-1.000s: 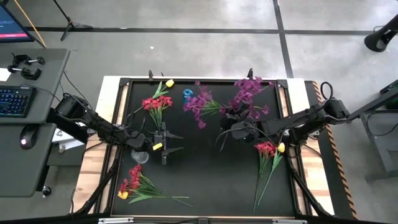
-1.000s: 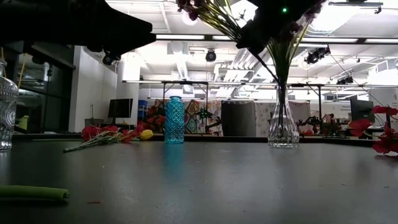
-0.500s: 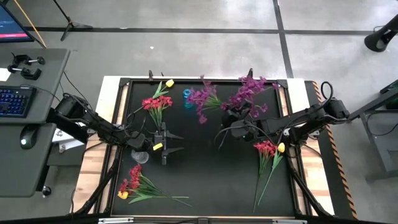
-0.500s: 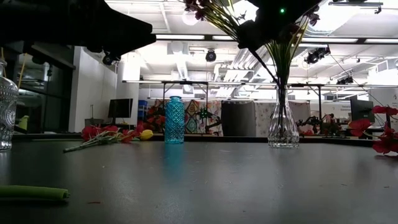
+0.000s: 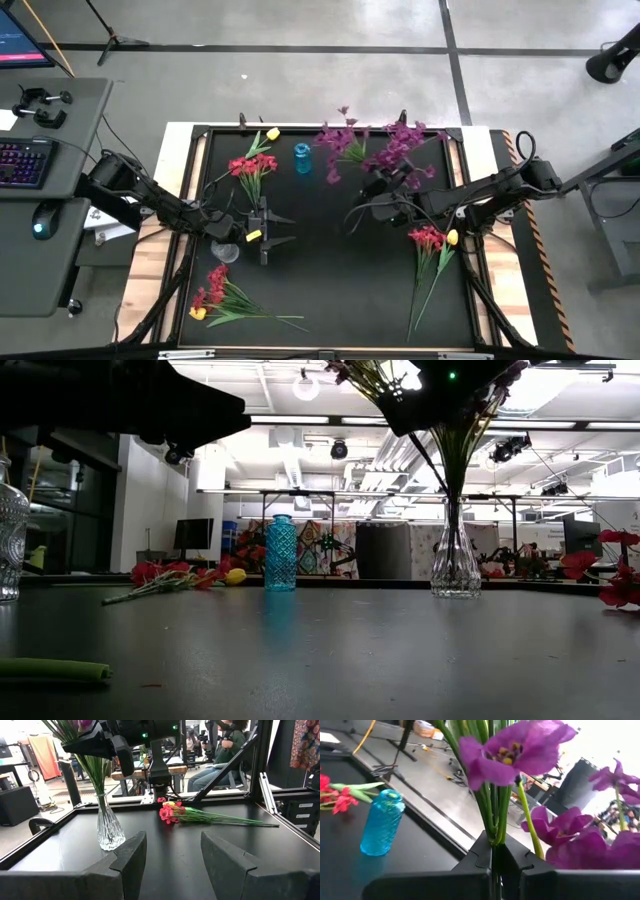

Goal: Sort flowers into vase by color
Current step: Put the violet flowers into the right transparent vase

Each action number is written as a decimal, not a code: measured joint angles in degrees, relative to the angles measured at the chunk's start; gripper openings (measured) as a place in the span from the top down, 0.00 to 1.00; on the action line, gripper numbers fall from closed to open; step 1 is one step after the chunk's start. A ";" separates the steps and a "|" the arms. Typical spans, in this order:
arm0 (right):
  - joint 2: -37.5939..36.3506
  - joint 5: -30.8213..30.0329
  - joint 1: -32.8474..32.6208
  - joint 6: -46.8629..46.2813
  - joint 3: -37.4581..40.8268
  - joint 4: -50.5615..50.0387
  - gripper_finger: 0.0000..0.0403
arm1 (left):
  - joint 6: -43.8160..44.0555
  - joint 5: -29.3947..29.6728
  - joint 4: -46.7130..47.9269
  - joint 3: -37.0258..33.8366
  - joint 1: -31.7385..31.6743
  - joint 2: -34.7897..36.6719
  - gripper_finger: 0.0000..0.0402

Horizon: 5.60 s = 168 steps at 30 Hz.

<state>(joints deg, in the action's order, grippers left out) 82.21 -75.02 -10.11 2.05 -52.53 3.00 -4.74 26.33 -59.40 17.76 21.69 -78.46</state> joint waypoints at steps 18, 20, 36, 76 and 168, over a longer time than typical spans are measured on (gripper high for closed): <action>0.00 -9.03 0.00 -26.63 0.00 -13.43 1.00 | 0.01 0.02 1.42 0.00 0.00 0.00 0.56; 0.00 -9.09 0.00 -30.95 0.00 -16.47 1.00 | 0.01 0.02 1.40 0.00 -0.02 0.01 0.56; 0.00 -7.59 0.00 -51.50 0.81 -28.82 1.00 | 0.06 0.02 1.38 0.00 0.00 0.00 0.56; 0.04 1.21 0.61 -52.62 9.35 -16.76 0.80 | 0.03 0.02 1.33 0.00 -0.01 0.02 0.56; -0.04 2.66 -6.95 -34.34 -8.54 -21.33 0.86 | 0.03 0.23 2.56 0.00 -0.02 0.02 0.56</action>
<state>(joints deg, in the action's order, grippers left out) 82.17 -72.36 -17.06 -32.28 -61.07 -18.33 -4.71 26.55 -56.84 17.76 21.67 -78.43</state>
